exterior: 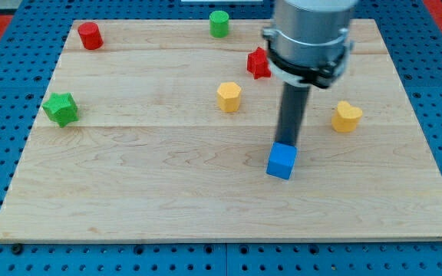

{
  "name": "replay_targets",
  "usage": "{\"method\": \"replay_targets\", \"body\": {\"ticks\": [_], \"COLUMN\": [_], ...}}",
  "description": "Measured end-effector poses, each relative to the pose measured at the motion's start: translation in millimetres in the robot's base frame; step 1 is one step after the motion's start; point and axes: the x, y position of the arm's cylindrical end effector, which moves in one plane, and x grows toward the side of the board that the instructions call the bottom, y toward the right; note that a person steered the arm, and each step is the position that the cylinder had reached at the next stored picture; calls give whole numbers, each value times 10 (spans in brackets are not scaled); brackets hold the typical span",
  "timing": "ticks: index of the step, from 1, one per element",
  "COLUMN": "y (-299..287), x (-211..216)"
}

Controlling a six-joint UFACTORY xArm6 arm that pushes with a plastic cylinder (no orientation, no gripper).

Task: Move the blue cube to the bottom center

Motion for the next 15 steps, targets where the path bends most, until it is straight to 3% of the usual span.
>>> {"method": "replay_targets", "body": {"ticks": [1,2,4,6,8,10,12,13,14,15], "y": [355,-289,-124,-1325,-2091,-1859,-1505,-2177,-2296,-1671], "x": [223,532,27,169,-331,194,245,-40,476,670]}}
